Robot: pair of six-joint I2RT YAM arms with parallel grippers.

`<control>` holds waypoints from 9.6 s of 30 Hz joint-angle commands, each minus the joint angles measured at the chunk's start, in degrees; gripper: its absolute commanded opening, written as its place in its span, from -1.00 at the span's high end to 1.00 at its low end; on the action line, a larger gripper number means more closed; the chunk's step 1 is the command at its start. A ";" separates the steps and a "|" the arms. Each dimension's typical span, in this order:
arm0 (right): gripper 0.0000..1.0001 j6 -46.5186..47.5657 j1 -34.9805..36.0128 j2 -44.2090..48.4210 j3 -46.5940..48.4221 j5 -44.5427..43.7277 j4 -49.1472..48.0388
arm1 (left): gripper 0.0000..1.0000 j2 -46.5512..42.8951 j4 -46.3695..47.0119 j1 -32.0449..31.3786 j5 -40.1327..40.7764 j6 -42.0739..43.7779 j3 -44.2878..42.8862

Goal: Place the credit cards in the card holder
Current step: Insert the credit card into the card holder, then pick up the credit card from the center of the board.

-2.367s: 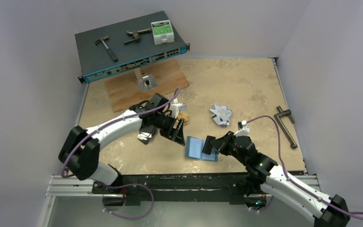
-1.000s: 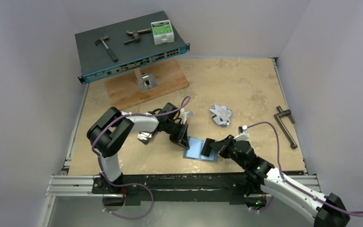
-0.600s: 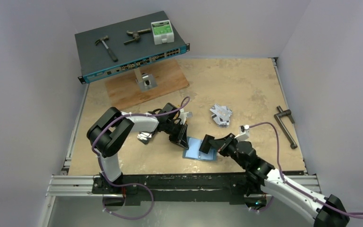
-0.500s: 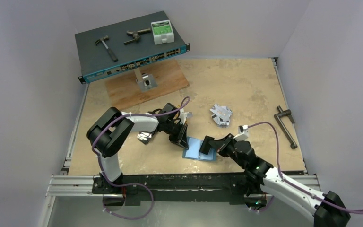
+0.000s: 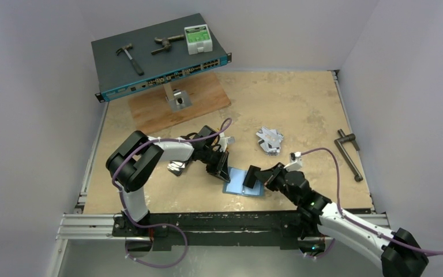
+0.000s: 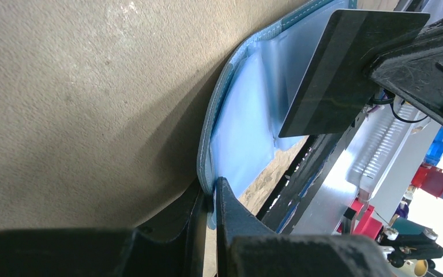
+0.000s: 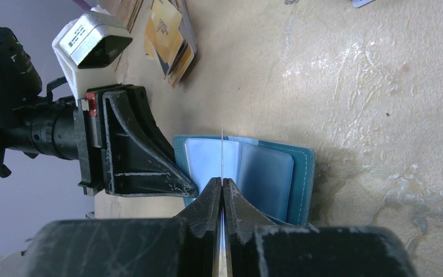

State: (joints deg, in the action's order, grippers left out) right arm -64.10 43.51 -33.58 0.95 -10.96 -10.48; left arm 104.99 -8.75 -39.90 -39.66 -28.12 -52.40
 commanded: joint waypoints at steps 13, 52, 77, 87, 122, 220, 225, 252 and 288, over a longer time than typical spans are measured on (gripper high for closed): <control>1.00 0.34 0.21 -6.03 -3.32 -0.21 -8.26 | 0.86 -1.27 -1.27 -0.17 1.33 -0.06 -1.53; 1.00 -0.18 0.30 -1.51 -3.49 -0.66 0.11 | 0.87 -2.22 -1.68 -0.02 2.42 -0.80 -1.56; 1.00 1.08 0.43 -10.73 -4.11 2.80 -8.74 | 0.88 -2.41 -1.84 0.00 2.23 -0.90 -2.01; 1.00 0.64 0.42 -14.00 -4.99 4.17 -12.75 | 0.83 -2.82 -1.62 0.00 2.52 -1.04 -1.75; 1.00 1.42 1.67 -28.97 -2.01 6.92 -16.03 | 0.67 -4.03 -1.00 0.00 2.57 -1.75 -1.18; -0.24 14.88 14.15 -46.12 24.95 11.78 -17.06 | 0.52 -5.50 -3.24 0.52 2.11 -1.89 -1.94; -0.24 13.16 12.95 -42.82 21.15 11.02 -19.38 | 0.49 -5.54 -3.78 0.52 2.37 -1.52 -2.24; -0.26 18.92 -2.17 -28.80 34.42 3.38 21.65 | -0.06 -14.61 -16.11 4.94 7.82 6.08 -5.94; 0.07 5.85 13.36 -33.23 20.52 4.73 7.70 | 0.00 -32.19 -21.97 -8.30 19.68 67.98 2.57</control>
State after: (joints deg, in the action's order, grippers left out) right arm -55.70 56.69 -68.36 23.20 -5.06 -1.41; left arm 70.63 -38.17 -47.07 -16.38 35.68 -51.42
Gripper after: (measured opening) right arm 0.466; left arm 0.505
